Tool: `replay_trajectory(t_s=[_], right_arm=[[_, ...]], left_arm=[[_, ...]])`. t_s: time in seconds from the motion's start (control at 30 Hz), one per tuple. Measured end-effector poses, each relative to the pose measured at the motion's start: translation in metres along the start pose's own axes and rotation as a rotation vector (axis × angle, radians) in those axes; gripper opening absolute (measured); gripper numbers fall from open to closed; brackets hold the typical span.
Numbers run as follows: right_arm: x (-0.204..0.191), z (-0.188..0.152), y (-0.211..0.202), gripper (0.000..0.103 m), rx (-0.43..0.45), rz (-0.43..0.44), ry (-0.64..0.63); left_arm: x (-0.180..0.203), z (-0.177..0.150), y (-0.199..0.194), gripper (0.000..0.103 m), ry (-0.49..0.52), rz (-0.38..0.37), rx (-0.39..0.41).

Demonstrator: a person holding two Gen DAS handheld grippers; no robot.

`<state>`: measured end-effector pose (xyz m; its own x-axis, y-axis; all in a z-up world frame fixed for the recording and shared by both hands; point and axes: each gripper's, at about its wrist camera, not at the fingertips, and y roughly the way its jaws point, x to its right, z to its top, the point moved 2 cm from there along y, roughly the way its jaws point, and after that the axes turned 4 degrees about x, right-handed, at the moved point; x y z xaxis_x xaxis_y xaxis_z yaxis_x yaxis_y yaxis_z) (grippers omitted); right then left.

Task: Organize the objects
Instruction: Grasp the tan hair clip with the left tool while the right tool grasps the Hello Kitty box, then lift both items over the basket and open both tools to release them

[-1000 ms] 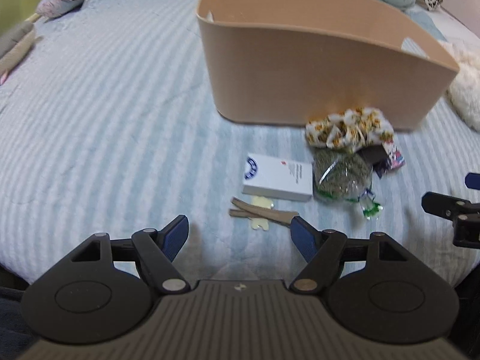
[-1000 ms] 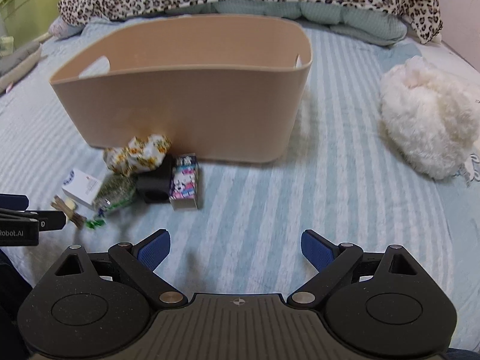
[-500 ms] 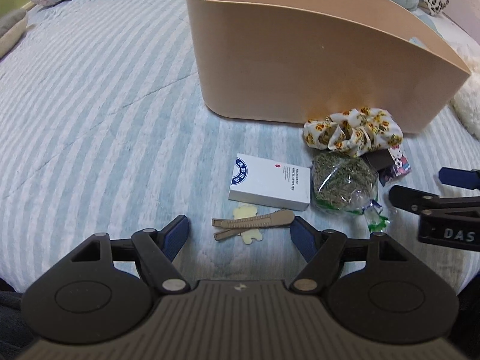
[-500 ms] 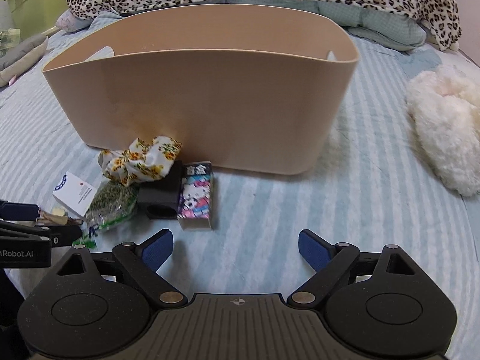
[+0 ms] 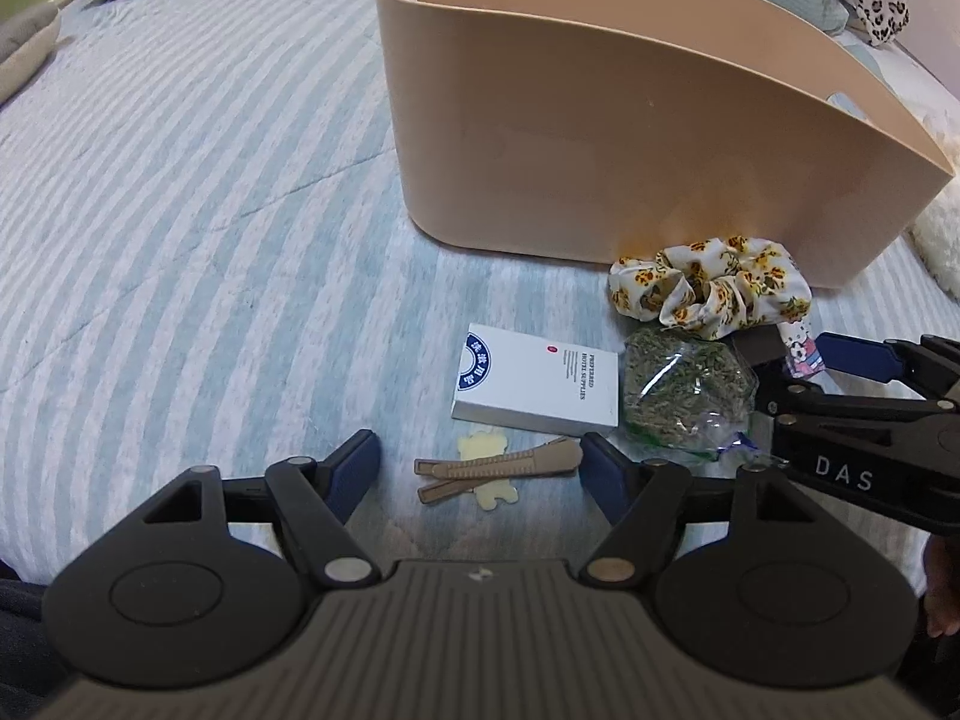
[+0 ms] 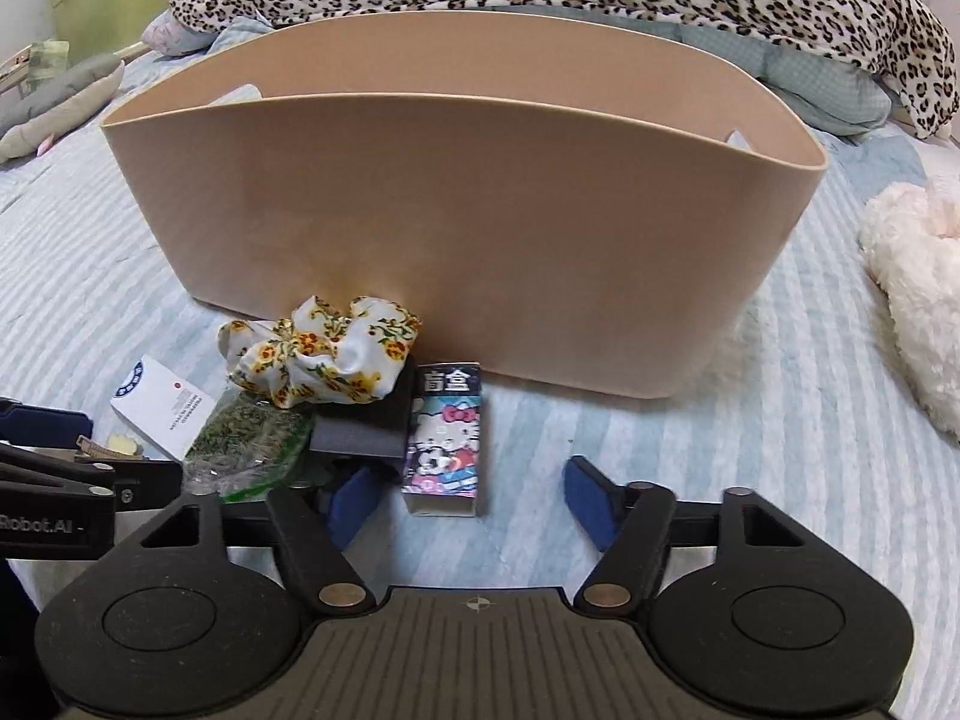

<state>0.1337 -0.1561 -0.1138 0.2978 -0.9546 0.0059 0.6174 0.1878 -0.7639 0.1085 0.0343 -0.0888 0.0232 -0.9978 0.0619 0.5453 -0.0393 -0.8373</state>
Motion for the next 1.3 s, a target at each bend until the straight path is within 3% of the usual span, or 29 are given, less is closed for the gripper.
replay_trajectory(t_s=[0.07,0.17,0.27,0.73,1.03,1.3], right_arm=[[-0.001,-0.001,-0.001,0.052,0.003,0.008,-0.002],[-0.001,-0.001,-0.004,0.040,0.001,0.017,0.000],[0.002,-0.003,-0.007,0.021,-0.003,0.011,-0.002],[0.017,-0.009,-0.037,0.020,0.028,0.012,0.058],[0.025,0.000,-0.080,0.020,0.115,0.018,0.095],[0.034,0.026,-0.113,0.020,0.220,0.015,0.121]], left_arm=[[0.001,0.000,-0.001,0.059,0.015,0.012,0.008],[0.000,-0.001,-0.004,0.057,0.021,0.006,0.015],[0.001,-0.001,-0.005,0.057,0.044,0.005,0.017],[0.008,0.000,-0.029,0.057,0.072,-0.002,0.073],[0.013,0.008,-0.067,0.057,0.091,-0.015,0.157],[0.019,0.034,-0.093,0.057,0.105,-0.020,0.266]])
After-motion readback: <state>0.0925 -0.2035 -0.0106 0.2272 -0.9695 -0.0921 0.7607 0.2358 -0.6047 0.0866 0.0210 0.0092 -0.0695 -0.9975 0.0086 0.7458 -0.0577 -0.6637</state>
